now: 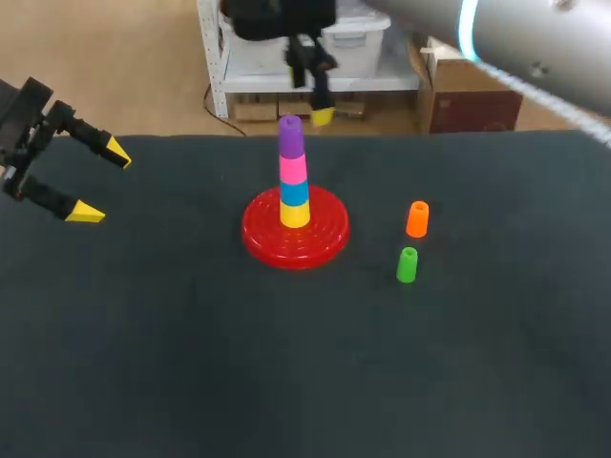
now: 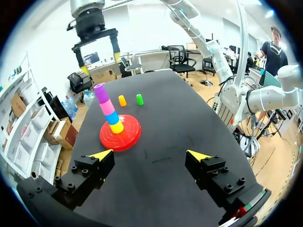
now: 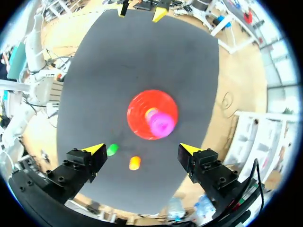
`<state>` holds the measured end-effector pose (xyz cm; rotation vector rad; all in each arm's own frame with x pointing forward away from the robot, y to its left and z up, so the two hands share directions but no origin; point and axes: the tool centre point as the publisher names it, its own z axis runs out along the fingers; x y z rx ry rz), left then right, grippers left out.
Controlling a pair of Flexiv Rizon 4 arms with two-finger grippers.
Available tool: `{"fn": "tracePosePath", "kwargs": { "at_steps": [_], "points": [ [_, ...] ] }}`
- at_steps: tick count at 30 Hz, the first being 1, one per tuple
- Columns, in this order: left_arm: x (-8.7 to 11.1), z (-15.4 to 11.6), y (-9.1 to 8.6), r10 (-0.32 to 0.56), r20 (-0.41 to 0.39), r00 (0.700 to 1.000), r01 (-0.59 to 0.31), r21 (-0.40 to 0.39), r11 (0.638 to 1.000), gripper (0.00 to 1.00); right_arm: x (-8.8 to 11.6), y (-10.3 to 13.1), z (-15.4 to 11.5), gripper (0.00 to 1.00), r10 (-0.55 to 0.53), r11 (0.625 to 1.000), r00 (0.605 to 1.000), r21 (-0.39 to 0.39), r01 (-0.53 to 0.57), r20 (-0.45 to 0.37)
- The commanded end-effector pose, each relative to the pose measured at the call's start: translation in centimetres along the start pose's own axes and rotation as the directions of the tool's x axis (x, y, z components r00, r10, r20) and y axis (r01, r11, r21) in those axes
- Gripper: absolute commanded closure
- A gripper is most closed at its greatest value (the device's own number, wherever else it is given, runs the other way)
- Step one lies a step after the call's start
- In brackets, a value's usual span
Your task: Pick up and stack the cylinders on the red base in this order: pink,purple,orange,green
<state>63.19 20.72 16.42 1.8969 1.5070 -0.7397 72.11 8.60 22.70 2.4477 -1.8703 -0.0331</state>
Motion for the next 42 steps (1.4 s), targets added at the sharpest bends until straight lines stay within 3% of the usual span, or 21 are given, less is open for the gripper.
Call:
{"fn": "tracePosePath", "kwargs": {
  "at_steps": [1, 7, 11, 17, 22, 30, 32, 42],
  "points": [
    [0.1, 0.0, 0.0, 0.002, 0.0, 1.0, -0.002, -0.001, 1.0, 0.0, 4.0, 6.9, 2.2, 0.0, 0.023, 0.949, 0.999, 0.313, -0.036, 0.044],
    [0.1, 0.0, 0.0, 0.002, 0.0, 1.0, -0.002, -0.001, 1.0, 0.0, 9.2, 10.4, 6.1, 0.0, 0.122, 0.951, 0.992, 0.282, -0.125, 0.027],
    [0.1, 0.0, 0.0, 0.002, 0.0, 1.0, -0.002, -0.001, 1.0, 0.0, 12.5, 11.5, 9.2, 0.0, 0.168, 0.941, 0.985, 0.291, -0.173, 0.039],
    [0.1, 0.0, 0.0, 0.002, 0.0, 1.0, -0.002, -0.001, 1.0, 0.0, 15.8, 11.1, 12.6, 0.0, 0.208, 0.917, 0.977, 0.338, -0.21, 0.045],
    [0.1, 0.0, 0.0, 0.002, 0.0, 1.0, -0.002, -0.001, 1.0, 0.0, 17.8, 9.1, 14.2, 0.0, 0.192, 0.915, 0.981, 0.357, -0.189, 0.028],
    [0.1, 0.0, 0.0, 0.002, 0.0, 1.0, -0.002, -0.001, 1.0, 0.0, 18.7, 6.0, 14.6, 0.0, 0.083, 0.917, 0.996, 0.388, -0.091, 0.037],
    [0.1, 0.0, 0.0, 0.002, 0.0, 1.0, -0.002, -0.001, 1.0, 0.0, 18.1, 6.2, 14.3, 0.0, 0.035, 0.918, 0.998, 0.394, -0.05, 0.045],
    [0.1, 0.0, 0.0, 0.002, 0.0, 1.0, -0.002, -0.001, 1.0, 0.0, 18.1, 6.2, 14.3, 0.0, 0.035, 0.918, 0.998, 0.394, -0.05, 0.045]
  ]
}}
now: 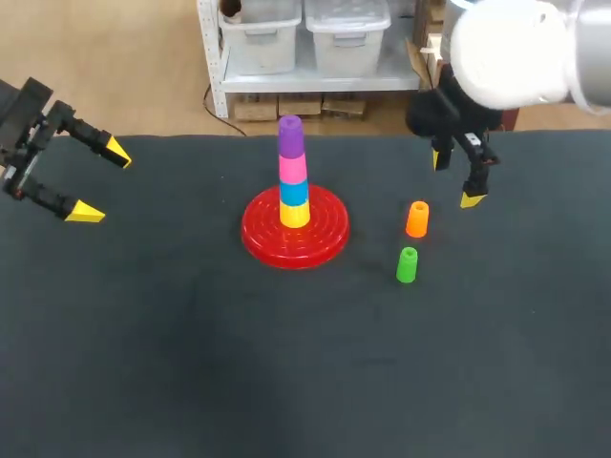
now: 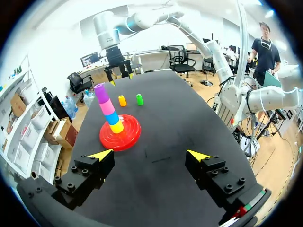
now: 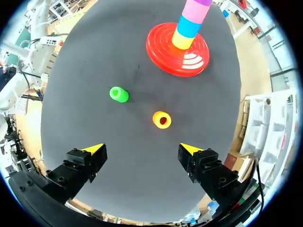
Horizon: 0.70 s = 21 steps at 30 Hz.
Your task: Pick up and stack the cylinders on the red base in this order: pink,purple,orange,green
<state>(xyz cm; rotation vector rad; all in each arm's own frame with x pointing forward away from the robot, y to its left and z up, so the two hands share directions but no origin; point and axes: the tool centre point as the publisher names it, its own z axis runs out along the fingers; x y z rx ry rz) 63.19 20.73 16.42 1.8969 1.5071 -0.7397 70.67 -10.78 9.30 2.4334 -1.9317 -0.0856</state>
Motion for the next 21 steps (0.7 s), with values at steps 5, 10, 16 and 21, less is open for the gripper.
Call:
{"fn": "tracePosePath", "kwargs": {
  "at_steps": [5, 10, 16, 21],
  "points": [
    [0.1, 0.0, 0.0, 0.002, 0.0, 1.0, -0.002, -0.001, 1.0, 0.0, 0.1, 0.6, 0.1, 0.0, 0.0, 0.919, 1.0, 0.394, 0.0, 0.001],
    [0.1, 0.0, 0.0, 0.002, 0.0, 1.0, -0.002, -0.001, 1.0, 0.0, -0.3, 0.1, -0.1, 0.0, -0.001, 0.921, 1.0, 0.39, 0.01, -0.023],
    [0.1, 0.0, 0.0, 0.002, 0.0, 1.0, -0.002, -0.001, 1.0, 0.0, -0.9, -1.9, 0.7, 0.0, -0.038, 0.935, 0.998, 0.351, 0.05, -0.042],
    [0.1, 0.0, 0.0, 0.002, 0.0, 1.0, -0.002, -0.001, 1.0, 0.0, -1.3, -3.0, 2.1, 0.0, -0.053, 0.958, 0.999, 0.282, 0.053, -0.008]
  ]
}}
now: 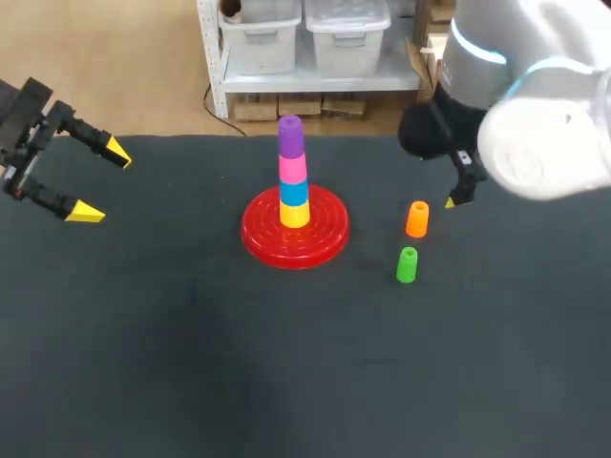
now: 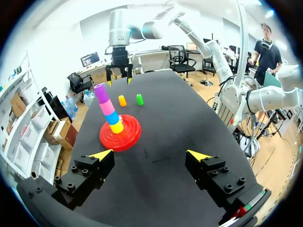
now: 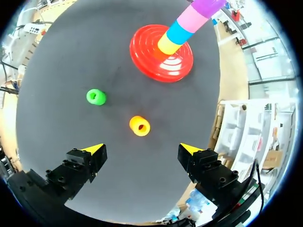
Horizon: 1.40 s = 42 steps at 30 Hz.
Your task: Pick up and stack the cylinders on the red base in this order: pink,purple,orange,green
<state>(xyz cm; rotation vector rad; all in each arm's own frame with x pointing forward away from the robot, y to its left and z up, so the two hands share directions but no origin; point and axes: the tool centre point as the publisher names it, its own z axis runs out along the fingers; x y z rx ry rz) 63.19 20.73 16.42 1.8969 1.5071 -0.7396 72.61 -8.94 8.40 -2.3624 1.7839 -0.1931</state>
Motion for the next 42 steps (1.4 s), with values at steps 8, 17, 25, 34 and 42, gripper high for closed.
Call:
{"fn": "tracePosePath", "kwargs": {
  "at_steps": [8, 17, 25, 34, 42],
  "points": [
    [0.1, 0.0, 0.0, 0.002, 0.0, 1.0, -0.002, -0.001, 1.0, 0.0, -0.7, -0.4, 3.6, 0.0, -0.03, 0.992, 0.998, -0.12, 0.036, 0.051],
    [0.1, 0.0, 0.0, 0.002, 0.0, 1.0, -0.002, -0.001, 1.0, 0.0, -1.3, -1.0, 4.7, 0.13, -0.075, 0.98, 0.996, -0.18, 0.084, 0.054],
    [0.1, 0.0, 0.0, 0.002, 0.0, 1.0, -0.002, -0.001, 1.0, 0.0, -1.7, -1.0, 5.8, 0.53, -0.087, 0.973, 0.995, -0.209, 0.096, 0.052],
    [0.1, 0.0, 0.0, 0.002, 0.0, 1.0, -0.002, -0.001, 1.0, 0.0, -1.7, -0.1, 6.5, 0.54, -0.08, 0.968, 0.995, -0.234, 0.09, 0.054],
    [0.1, 0.0, 0.0, 0.002, 0.0, 1.0, -0.002, -0.001, 1.0, 0.0, -1.4, -0.1, 6.1, 1.0, -0.068, 0.969, 0.997, -0.234, 0.075, 0.037]
  ]
}}
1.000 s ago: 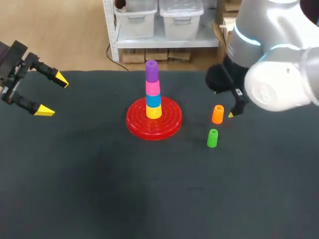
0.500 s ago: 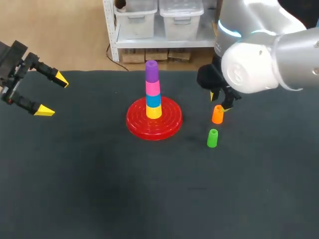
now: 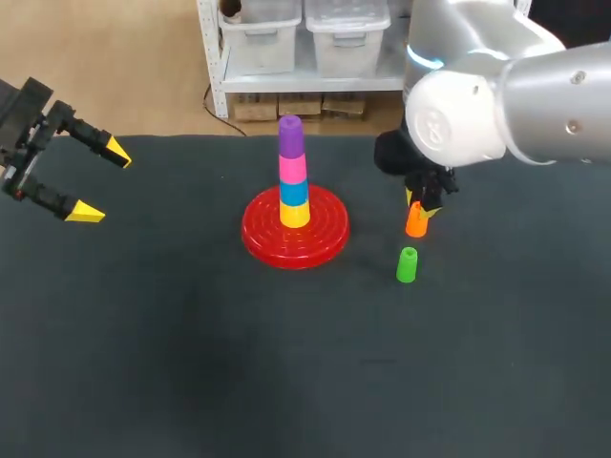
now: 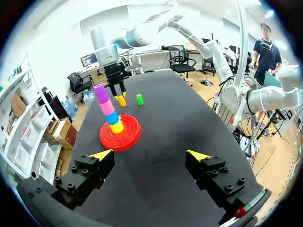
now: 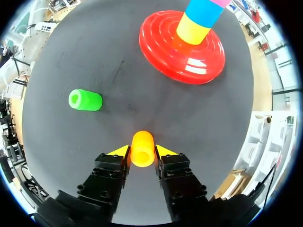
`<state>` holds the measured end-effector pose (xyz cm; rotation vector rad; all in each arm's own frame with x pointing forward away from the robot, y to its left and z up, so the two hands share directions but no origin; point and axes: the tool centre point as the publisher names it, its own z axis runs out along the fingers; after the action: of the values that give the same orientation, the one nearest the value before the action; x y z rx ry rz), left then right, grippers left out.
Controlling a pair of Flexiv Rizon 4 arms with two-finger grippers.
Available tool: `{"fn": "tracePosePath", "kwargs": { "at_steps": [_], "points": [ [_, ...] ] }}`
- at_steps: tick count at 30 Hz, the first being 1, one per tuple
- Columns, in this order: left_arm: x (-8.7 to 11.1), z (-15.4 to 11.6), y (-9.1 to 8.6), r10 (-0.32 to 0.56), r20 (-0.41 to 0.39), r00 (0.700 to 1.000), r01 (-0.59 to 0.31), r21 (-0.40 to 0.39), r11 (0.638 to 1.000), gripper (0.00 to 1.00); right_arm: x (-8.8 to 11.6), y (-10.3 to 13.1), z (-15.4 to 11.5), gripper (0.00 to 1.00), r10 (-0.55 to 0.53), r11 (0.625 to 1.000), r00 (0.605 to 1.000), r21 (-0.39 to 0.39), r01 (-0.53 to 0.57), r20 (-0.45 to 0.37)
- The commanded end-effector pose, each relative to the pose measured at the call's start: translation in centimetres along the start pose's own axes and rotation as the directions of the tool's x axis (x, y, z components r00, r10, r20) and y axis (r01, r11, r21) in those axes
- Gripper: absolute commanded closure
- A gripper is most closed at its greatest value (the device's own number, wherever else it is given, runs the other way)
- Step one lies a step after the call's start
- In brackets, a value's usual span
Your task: Pick up and stack the cylinders on the red base in this order: pink,purple,orange,green
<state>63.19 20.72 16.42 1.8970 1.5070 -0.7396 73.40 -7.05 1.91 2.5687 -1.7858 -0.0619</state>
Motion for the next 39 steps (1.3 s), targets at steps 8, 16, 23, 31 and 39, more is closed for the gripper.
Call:
{"fn": "tracePosePath", "kwargs": {
  "at_steps": [8, 16, 23, 31, 39],
  "points": [
    [0.1, 0.0, 0.0, 0.002, 0.0, 1.0, -0.002, -0.001, 1.0, 0.0, -0.1, -3.2, -9.3, 1.0, -0.054, 0.99, 0.997, 0.129, 0.061, -0.063],
    [0.1, 0.0, 0.0, 0.002, 0.0, 1.0, -0.002, -0.001, 1.0, 0.0, -5.1, -8.0, -19.6, 1.0, -0.357, 0.896, 0.919, 0.217, 0.388, -0.17],
    [0.1, 0.0, 0.0, 0.002, 0.0, 1.0, -0.002, -0.001, 1.0, 0.0, -12.3, -8.4, -23.2, 1.0, -0.641, 0.711, 0.725, 0.16, 0.685, -0.252],
    [0.1, 0.0, 0.0, 0.002, 0.0, 1.0, -0.002, -0.001, 1.0, 0.0, -16.5, -8.3, -24.0, 1.0, -0.782, 0.575, 0.59, 0.133, 0.807, -0.202],
    [0.1, 0.0, 0.0, 0.002, 0.0, 1.0, -0.002, -0.001, 1.0, 0.0, -17.0, -8.0, -24.3, 1.0, -0.84, 0.517, 0.527, 0.106, 0.849, -0.127]
  ]
}}
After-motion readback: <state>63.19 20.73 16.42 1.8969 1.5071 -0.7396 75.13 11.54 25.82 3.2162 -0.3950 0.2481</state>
